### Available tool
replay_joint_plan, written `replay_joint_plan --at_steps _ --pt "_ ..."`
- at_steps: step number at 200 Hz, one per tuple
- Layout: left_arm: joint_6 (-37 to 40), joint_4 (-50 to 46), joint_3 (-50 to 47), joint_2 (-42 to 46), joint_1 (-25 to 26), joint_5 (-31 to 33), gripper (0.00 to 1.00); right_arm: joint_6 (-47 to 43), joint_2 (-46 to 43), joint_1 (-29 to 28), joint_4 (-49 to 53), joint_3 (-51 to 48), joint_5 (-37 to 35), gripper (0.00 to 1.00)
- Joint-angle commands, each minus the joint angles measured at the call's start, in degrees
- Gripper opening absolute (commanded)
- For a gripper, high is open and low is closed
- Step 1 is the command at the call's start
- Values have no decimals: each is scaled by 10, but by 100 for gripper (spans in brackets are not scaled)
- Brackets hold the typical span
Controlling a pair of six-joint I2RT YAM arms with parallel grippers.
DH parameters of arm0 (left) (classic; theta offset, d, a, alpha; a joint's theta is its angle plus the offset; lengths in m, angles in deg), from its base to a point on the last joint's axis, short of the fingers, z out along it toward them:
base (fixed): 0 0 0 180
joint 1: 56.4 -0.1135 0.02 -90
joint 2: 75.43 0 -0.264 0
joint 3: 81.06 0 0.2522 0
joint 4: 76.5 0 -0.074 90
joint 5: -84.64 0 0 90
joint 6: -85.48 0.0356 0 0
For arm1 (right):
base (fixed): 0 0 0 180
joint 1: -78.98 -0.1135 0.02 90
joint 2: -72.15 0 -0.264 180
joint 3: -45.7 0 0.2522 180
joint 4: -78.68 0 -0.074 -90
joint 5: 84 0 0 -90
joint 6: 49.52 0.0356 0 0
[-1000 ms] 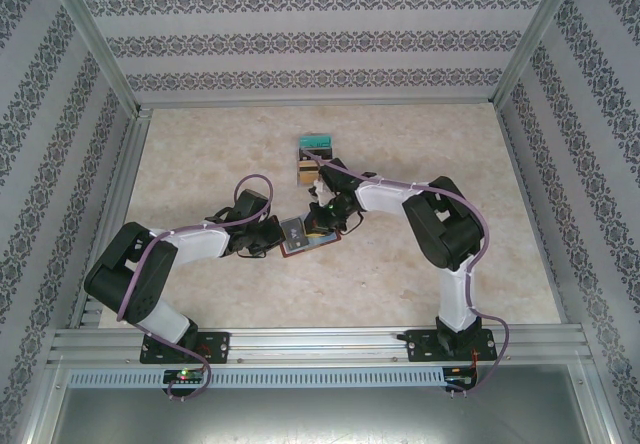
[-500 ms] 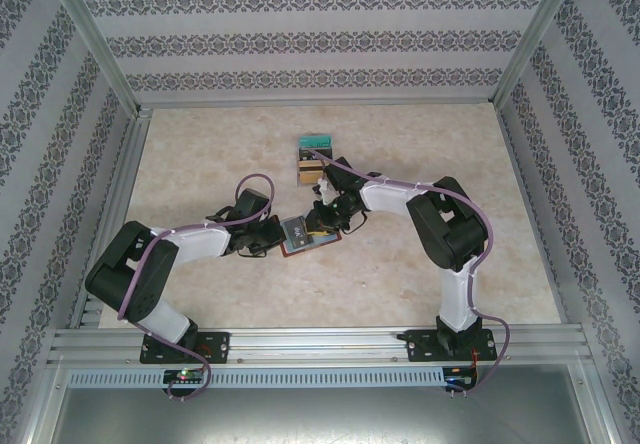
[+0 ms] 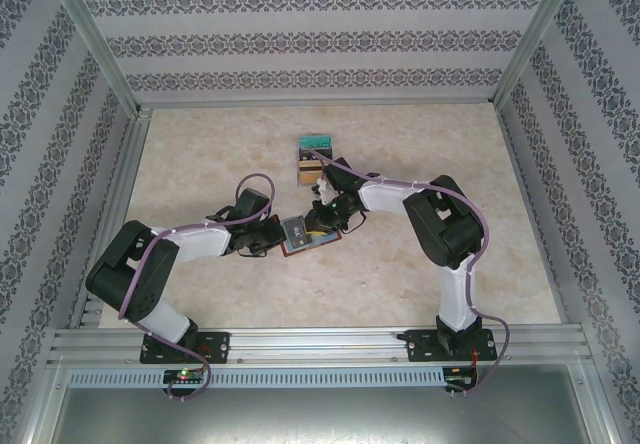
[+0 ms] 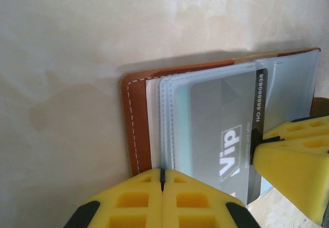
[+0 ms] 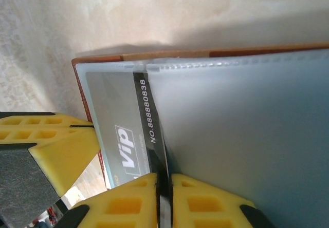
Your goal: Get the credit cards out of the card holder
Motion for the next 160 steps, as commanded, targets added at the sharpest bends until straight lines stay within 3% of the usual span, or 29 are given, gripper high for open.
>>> replay_joint_plan --at_steps 1,9,160 --pt "11 -44 -9 -23 7 6 0 -3 11 0 -13 -2 5 5" --pt "11 -44 -10 -22 7 7 0 -3 7 3 -16 -7 3 0" --pt "47 -79 4 -5 6 13 0 -82 -110 109 12 -78 14 0"
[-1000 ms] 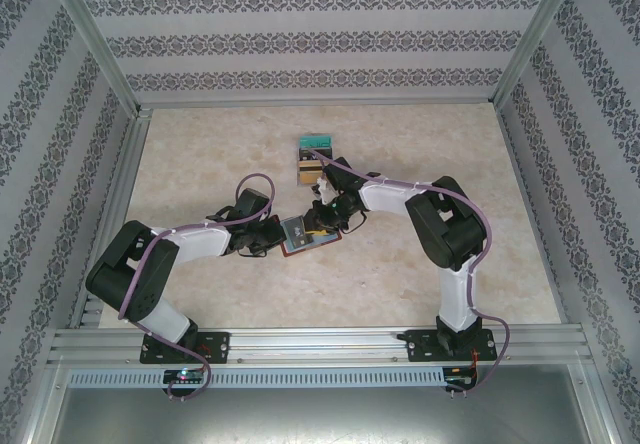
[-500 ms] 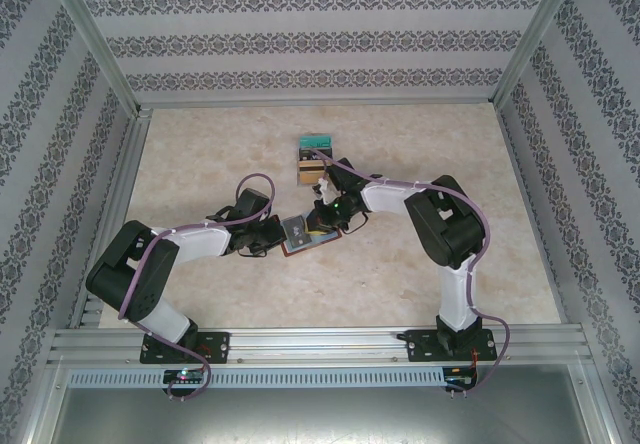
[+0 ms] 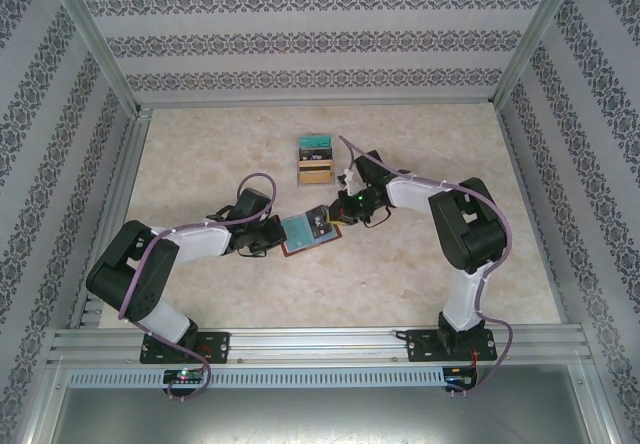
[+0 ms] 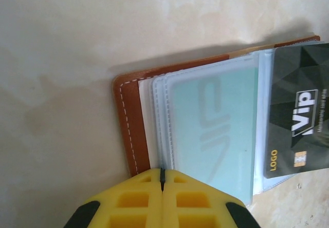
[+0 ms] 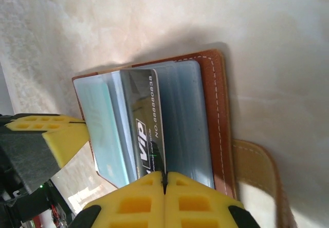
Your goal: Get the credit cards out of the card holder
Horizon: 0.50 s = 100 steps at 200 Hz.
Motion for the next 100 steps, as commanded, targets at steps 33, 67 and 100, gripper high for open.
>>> replay_joint_plan --at_steps 33,67,100 --pt "41 -103 25 19 5 16 0 -54 -84 19 48 7 -1 0" --pt "53 -159 62 72 3 51 22 -118 -136 13 98 63 -69 0" --pt "59 -209 80 154 -4 100 57 -211 -148 -6 141 145 -186 0"
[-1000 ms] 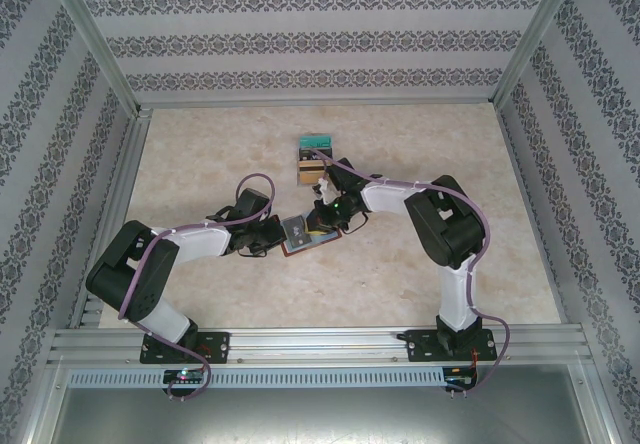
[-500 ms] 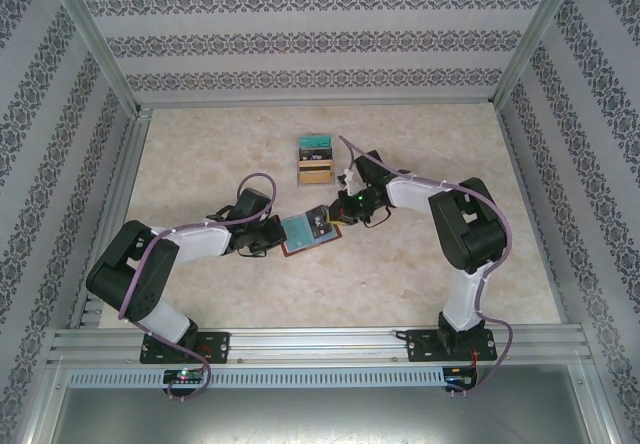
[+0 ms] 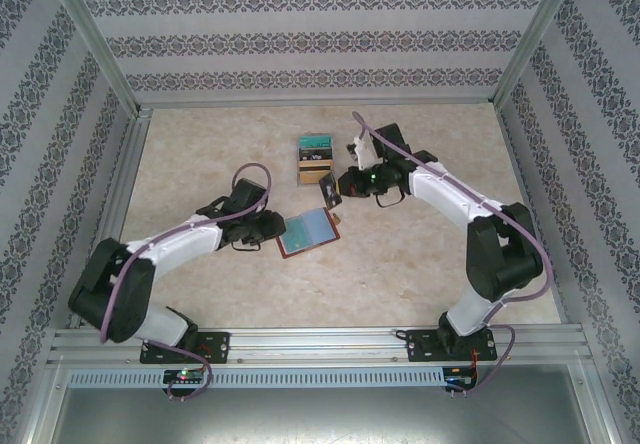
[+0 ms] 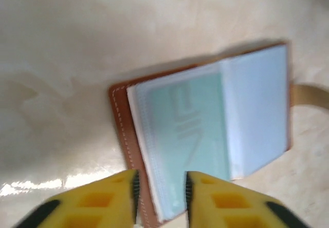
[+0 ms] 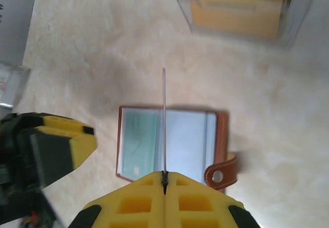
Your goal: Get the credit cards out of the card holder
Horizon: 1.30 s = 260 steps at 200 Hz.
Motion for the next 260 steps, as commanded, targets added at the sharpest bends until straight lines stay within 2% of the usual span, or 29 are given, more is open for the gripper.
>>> replay_joint_plan --at_steps 1,18,58,64,75,86,117,182,220,260 --pt "13 -70 25 60 -4 50 59 -97 -13 -18 48 67 -104 0" --pt "19 -95 33 96 -8 63 74 -149 10 -35 74 124 -168 0" --pt "27 -150 42 180 -13 94 86 -322 50 -83 38 181 -276 0" --pt "28 -157 42 194 -13 100 91 -343 59 -88 36 191 -281 0" --pt "30 -170 39 217 -14 109 93 -383 79 -92 44 214 -281 0" --pt "30 -185 36 240 -14 120 100 -420 99 -97 51 238 -298 0" --pt "29 -224 28 295 -16 141 99 -523 141 -115 27 264 -363 0" --pt "28 -300 42 338 -16 152 100 -700 203 -125 11 278 -408 0" --pt "31 -327 57 339 -17 151 100 -746 230 -126 -21 274 -428 0" --pt "32 -338 65 336 -17 151 99 -746 264 -126 -35 280 -438 0"
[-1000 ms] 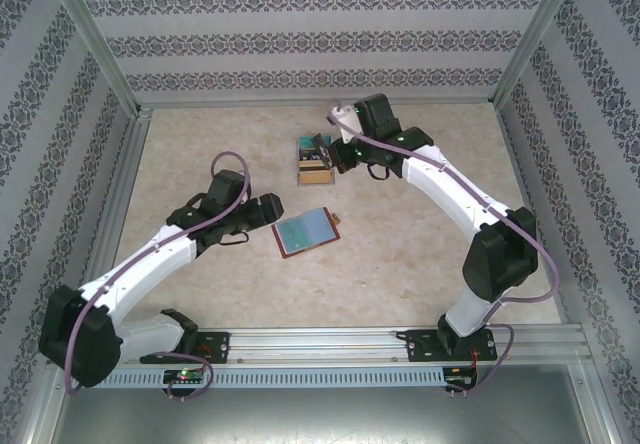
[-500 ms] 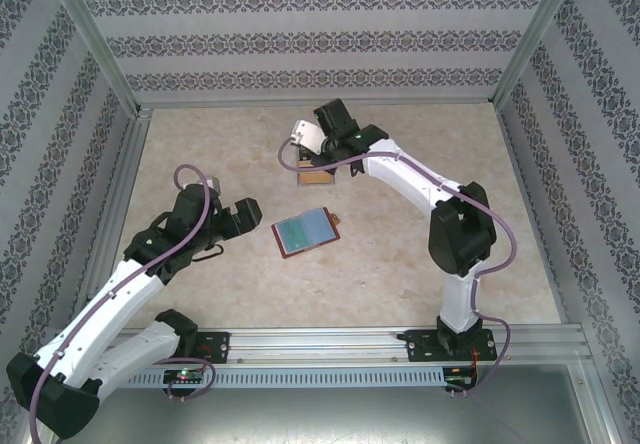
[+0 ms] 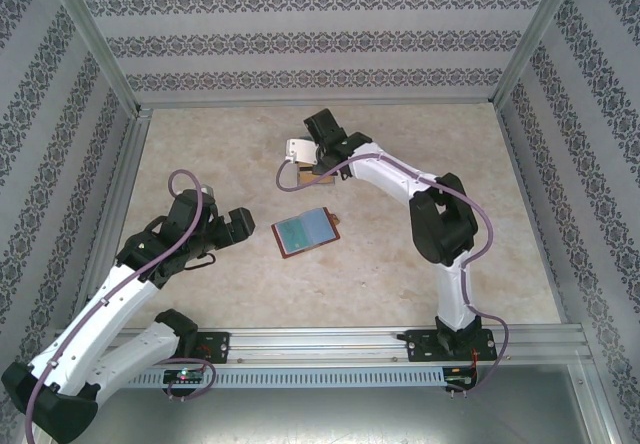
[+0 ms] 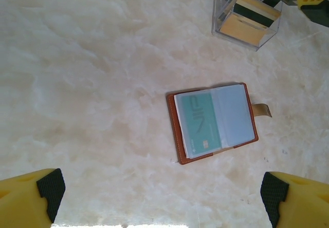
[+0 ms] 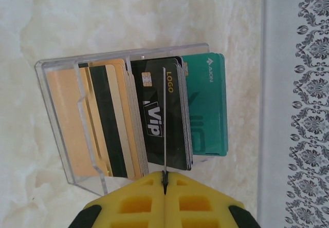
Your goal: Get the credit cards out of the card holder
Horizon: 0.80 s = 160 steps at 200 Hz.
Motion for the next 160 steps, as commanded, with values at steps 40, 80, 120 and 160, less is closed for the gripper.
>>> replay_joint_plan --at_steps 40,80,120,160 --pt "10 -35 16 1 -9 12 100 -10 42 2 -24 22 -16 0" --pt "7 -31 11 -2 -9 11 99 -4 58 5 -32 29 -21 0" --pt "9 -30 11 -5 -9 11 99 1 75 8 -39 35 -33 0" --pt "11 -25 11 -11 -9 9 100 0 85 13 -48 36 -51 0"
